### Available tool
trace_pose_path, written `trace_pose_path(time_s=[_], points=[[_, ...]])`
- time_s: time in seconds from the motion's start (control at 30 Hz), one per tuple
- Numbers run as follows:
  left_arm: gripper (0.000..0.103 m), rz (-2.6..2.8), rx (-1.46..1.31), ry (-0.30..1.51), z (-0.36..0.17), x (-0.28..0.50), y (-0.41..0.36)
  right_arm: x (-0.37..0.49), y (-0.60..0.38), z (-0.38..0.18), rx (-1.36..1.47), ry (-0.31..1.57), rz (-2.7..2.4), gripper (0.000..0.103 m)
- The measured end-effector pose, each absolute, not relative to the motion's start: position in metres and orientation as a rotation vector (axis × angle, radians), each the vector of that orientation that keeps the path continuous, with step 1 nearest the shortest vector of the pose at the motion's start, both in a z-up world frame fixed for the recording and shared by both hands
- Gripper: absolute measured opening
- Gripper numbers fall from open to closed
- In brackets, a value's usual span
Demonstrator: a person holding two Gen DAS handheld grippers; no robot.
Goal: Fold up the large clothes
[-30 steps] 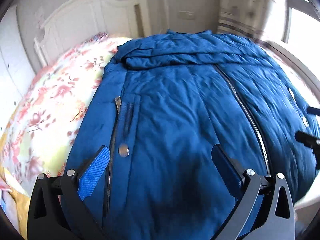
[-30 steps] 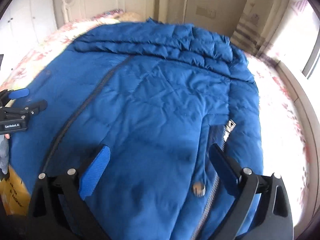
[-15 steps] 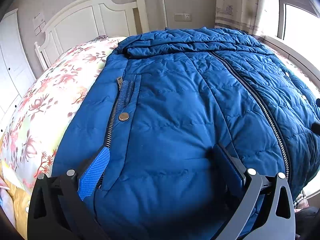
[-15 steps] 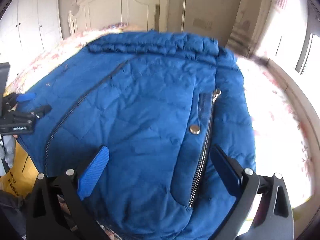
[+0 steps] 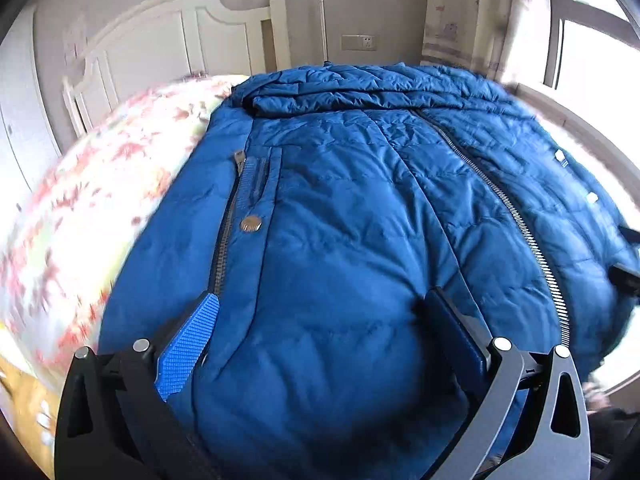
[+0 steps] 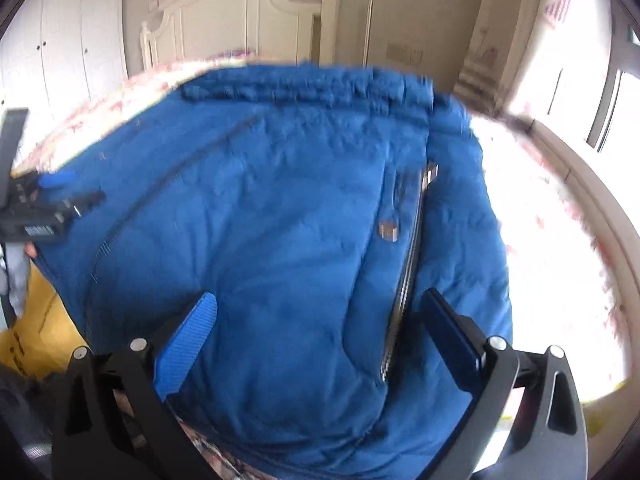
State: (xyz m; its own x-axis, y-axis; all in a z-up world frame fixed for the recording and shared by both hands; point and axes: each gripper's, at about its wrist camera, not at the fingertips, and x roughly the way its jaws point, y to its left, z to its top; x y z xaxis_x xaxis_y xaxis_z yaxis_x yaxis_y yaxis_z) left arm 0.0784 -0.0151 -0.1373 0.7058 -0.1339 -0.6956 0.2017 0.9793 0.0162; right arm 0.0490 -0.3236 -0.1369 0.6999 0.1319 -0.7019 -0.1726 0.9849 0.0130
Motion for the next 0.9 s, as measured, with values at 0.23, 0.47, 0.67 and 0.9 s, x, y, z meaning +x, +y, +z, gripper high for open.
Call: trace_pose_path(time_s=[0.23,0.47,0.67,0.9], points=[[0.098,-0.223,-0.054,0.675,-0.122,0.031,0.060,0.015,-0.359,-0.120,-0.031,0.730,0.151,0.100],[0.098,-0.320,-0.253,0.714,-0.146,0.021,0.114,-0.027,-0.420,-0.143,0.162,0.730,0.201,0.099],[0.089,-0.401,-0.342,0.733,-0.159,0.032,0.105,-0.027,-0.442,-0.182,0.329,0.753,0.268,0.093],[0.056,-0.328,-0.235,0.750,-0.155,0.024,0.098,-0.012,-0.450,-0.199,0.491,0.706,0.347,0.078]])
